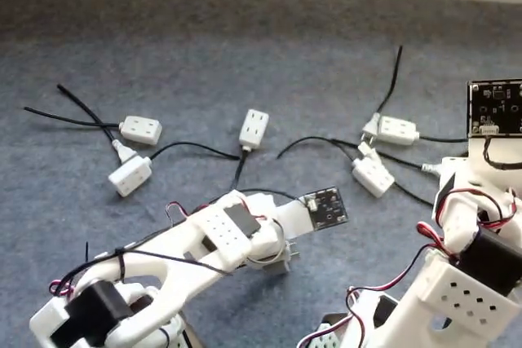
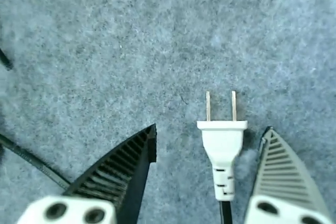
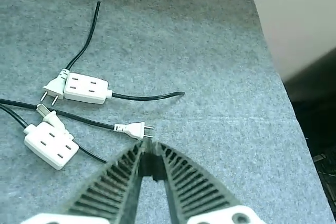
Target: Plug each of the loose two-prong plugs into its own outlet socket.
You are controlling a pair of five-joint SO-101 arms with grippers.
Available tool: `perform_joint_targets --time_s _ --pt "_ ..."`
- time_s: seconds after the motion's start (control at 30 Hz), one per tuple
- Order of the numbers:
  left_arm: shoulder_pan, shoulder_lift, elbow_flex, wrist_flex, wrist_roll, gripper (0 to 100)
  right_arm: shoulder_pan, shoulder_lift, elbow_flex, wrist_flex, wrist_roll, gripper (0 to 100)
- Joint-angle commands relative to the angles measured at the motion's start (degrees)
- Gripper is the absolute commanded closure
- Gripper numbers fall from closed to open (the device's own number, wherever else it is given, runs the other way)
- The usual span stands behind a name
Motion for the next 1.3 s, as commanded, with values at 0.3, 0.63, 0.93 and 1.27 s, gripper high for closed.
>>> perform_joint_targets --time_s 0.3,0.63,0.93,1.27 --pt "-0.5 18.5 -21.5 15.3 0.4 87 0.7 -0.7 0.0 -0.1 0.6 98.9" --pt "-0.2 26.2 -30.0 23.9 0.3 99 1.2 -0.7 0.0 -0.1 0.6 98.9" --pt "-0.2 26.1 -29.7 28.0 0.2 80 4.0 -0.7 -0.2 -0.1 0.7 98.9" --pt "-0.7 26.1 -29.6 31.0 0.3 76 4.0 -0.7 0.0 -0.1 0.7 98.9"
